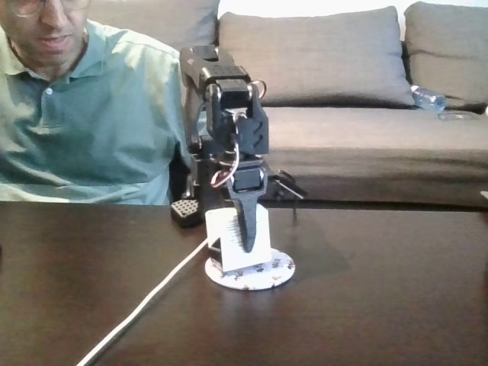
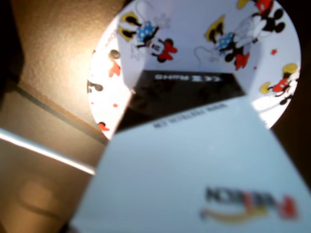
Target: Grasp a servo box and put it on the zirlivani.
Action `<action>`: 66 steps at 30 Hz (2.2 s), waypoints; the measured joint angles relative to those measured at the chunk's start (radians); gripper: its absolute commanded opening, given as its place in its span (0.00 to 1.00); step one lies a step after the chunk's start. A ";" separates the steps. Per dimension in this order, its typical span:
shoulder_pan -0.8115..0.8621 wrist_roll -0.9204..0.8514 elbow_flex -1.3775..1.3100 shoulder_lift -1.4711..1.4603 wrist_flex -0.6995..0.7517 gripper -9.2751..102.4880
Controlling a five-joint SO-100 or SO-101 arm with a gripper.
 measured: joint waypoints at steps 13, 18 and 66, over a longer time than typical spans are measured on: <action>-0.006 -0.023 -0.011 -0.002 0.057 0.37; -0.008 -0.028 -0.120 -0.002 0.144 0.37; 0.382 -0.086 0.499 1.015 -0.006 0.08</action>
